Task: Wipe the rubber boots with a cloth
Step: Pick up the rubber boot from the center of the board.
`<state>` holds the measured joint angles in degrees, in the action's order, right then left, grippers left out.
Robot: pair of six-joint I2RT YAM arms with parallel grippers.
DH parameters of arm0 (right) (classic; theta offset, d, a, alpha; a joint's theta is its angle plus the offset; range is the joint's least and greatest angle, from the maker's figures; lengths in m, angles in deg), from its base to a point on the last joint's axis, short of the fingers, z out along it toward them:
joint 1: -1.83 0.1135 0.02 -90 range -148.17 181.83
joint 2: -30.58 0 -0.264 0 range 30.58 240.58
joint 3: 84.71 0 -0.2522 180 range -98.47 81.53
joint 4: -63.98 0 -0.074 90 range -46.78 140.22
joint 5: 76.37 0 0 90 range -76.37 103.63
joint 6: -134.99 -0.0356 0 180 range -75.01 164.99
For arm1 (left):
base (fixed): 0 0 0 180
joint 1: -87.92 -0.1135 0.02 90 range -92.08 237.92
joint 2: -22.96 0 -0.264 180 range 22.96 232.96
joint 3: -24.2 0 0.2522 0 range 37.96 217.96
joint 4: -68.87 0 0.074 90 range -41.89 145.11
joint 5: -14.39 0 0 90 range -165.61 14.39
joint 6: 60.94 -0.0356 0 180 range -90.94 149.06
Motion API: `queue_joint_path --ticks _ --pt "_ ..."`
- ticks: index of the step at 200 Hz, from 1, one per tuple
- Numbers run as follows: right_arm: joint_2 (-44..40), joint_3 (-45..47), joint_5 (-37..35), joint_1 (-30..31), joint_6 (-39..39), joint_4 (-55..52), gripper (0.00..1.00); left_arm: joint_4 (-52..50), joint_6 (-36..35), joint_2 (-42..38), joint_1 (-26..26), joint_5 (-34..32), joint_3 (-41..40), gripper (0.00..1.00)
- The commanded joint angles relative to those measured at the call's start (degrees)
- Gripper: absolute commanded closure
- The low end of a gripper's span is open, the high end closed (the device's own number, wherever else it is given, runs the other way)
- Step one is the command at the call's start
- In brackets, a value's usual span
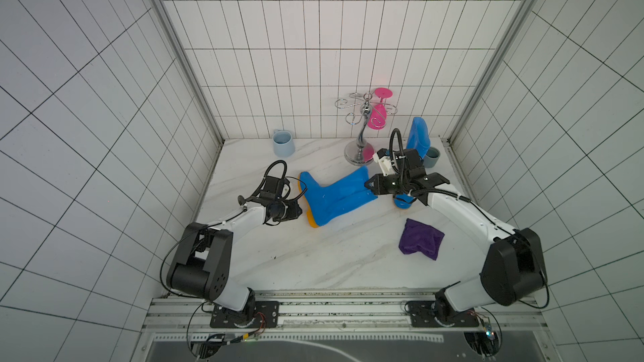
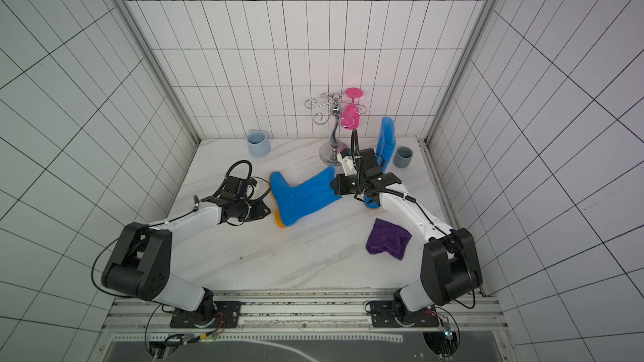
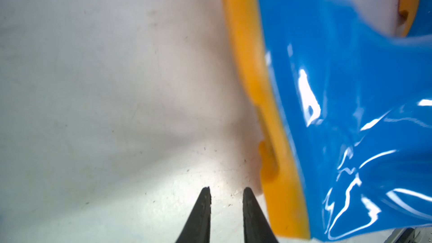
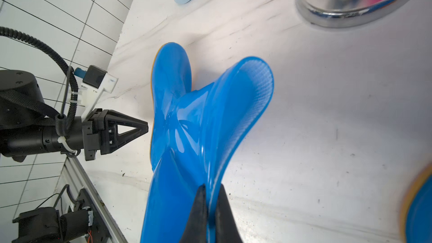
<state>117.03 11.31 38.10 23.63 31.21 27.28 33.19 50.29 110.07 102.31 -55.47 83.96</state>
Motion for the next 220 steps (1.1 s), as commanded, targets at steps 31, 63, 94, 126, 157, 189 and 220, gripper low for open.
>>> queue_joint_path --ticks 31,63,94,126,157,189,220 --pt "4.34 -21.66 -10.37 1.95 14.69 -15.06 1.00 1.46 2.42 -3.87 -0.38 -0.60 -1.16 0.75" --pt "6.93 -28.26 -13.21 3.11 18.09 -20.31 1.00 3.94 4.22 -3.35 -0.38 1.02 -1.00 0.74" --pt "5.80 -28.98 -11.38 3.64 17.81 -20.91 1.00 4.95 5.13 -3.20 -0.29 2.35 -0.80 0.74" --pt "3.54 -31.07 -11.98 4.19 19.32 -24.11 1.00 5.55 5.51 -3.45 -0.34 2.34 -0.62 0.73" --pt "2.10 -33.83 -10.85 4.45 17.93 -25.93 1.00 7.09 6.97 -2.46 -0.38 4.66 0.15 0.73" --pt "0.73 -35.29 -9.68 5.52 17.68 -26.56 1.00 8.50 8.16 -3.17 0.18 5.47 -0.29 0.73" --pt "0.65 -35.75 -11.54 6.01 18.49 -30.44 1.00 10.24 9.05 -2.12 0.30 5.44 0.33 0.73"
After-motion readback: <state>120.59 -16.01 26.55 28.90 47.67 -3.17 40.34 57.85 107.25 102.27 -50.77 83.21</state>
